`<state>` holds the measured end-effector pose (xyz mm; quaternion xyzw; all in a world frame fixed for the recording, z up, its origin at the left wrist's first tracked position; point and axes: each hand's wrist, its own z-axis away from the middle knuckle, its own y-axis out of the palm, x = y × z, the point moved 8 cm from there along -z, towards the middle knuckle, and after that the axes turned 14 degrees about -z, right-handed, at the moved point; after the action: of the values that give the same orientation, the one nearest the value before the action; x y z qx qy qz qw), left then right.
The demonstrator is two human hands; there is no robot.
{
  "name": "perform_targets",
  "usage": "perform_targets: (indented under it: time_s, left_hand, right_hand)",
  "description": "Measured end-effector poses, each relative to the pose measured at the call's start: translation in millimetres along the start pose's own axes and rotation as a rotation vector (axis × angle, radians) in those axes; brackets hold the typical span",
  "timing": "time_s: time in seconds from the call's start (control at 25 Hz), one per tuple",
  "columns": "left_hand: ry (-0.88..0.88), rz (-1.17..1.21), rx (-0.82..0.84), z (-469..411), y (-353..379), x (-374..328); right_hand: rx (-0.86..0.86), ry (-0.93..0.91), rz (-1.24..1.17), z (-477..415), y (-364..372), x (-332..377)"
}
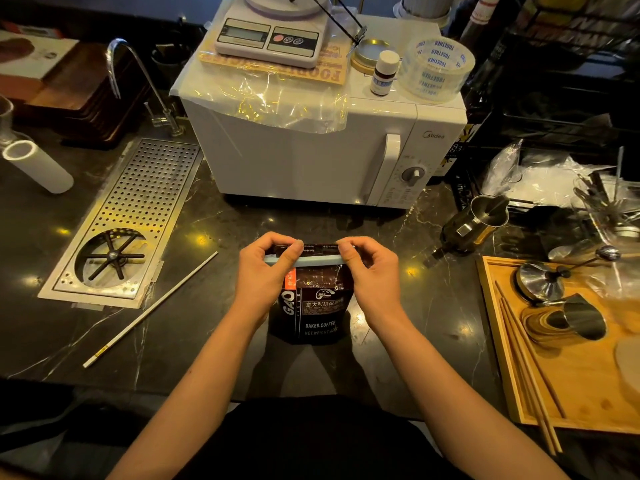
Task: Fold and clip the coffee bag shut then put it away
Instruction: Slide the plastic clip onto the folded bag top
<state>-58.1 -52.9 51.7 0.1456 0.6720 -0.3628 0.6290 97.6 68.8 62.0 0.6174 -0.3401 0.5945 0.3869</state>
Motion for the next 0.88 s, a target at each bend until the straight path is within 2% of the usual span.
perform_targets:
  time_s: [0.2,0.4,0.56,0.72,0.88]
  left_hand:
    - [0.001,0.007,-0.001,3.2,-0.9,1.8]
    - [-0.006,0.048,-0.017,3.1,-0.7,5.6]
    - [0.003,0.066,0.011,3.5,-0.2,6.5]
    - [-0.016,0.044,0.088,1.1,2.0,10.3]
    - [0.011,0.038,0.052,3.4,-0.5,7.5]
  right_hand:
    - [-0.069,-0.027,0.033,1.3,2.3,1.4]
    - [-0.024,0.012,-0.125,4.1,-2.9,-5.7]
    - [0.017,-0.007,-0.104,1.1,0.2,-4.4]
    - [0.124,0.052,-0.142,-3.2,-2.0,-6.6]
    - [0.112,0.021,-0.089,-4.3,-3.4,-6.1]
